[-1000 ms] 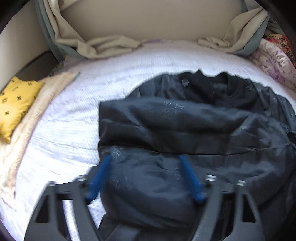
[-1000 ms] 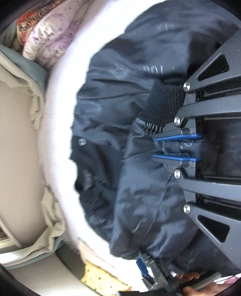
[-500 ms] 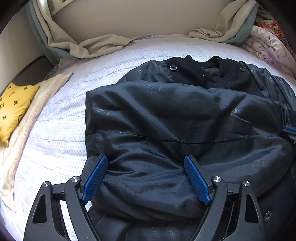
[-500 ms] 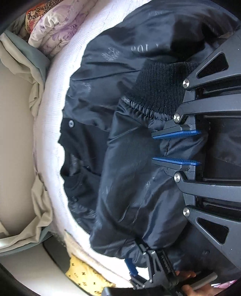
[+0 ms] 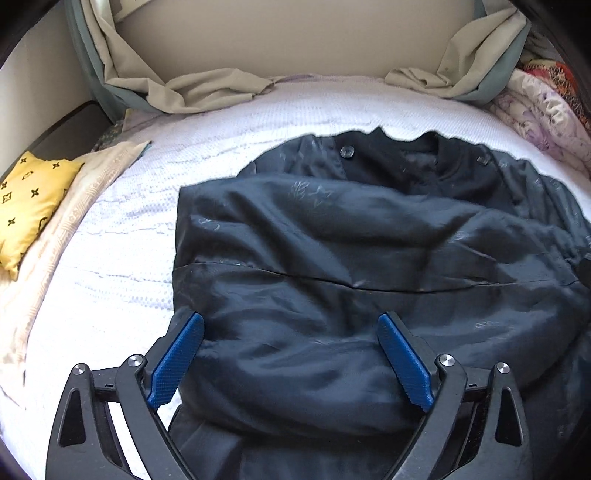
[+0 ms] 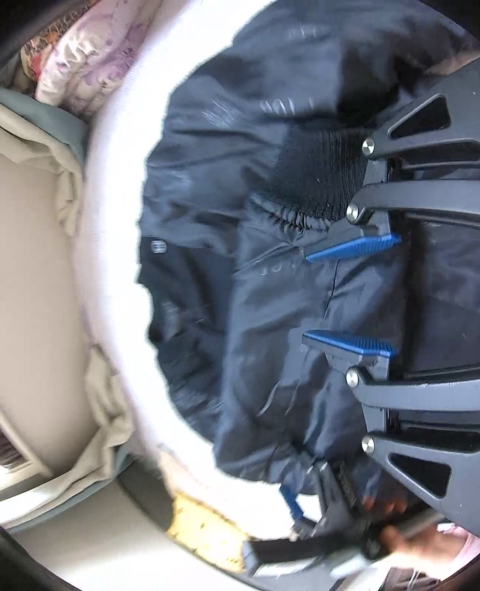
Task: Fold large clothes
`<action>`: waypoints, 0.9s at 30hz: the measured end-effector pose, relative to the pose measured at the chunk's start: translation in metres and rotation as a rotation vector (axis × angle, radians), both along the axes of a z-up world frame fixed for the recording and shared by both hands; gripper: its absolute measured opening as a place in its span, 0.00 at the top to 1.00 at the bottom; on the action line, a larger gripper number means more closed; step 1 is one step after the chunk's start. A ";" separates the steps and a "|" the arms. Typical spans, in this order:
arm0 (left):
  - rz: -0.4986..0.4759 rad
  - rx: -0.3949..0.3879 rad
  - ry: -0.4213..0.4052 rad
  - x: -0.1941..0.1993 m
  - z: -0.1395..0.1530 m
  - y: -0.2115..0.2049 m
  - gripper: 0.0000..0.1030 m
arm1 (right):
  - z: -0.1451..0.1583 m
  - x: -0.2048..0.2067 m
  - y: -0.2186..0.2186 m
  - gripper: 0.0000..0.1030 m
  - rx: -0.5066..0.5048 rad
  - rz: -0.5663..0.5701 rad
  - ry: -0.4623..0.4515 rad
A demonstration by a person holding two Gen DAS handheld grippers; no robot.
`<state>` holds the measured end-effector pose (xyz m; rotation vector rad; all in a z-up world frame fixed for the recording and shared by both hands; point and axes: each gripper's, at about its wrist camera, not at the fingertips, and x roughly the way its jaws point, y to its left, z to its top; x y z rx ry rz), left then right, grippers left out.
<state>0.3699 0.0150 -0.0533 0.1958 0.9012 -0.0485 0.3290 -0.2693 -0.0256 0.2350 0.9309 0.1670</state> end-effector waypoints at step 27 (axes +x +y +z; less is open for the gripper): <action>-0.113 -0.134 -0.125 -0.108 0.074 -0.011 0.00 | 0.029 -0.219 -0.185 0.34 0.258 -0.555 -0.069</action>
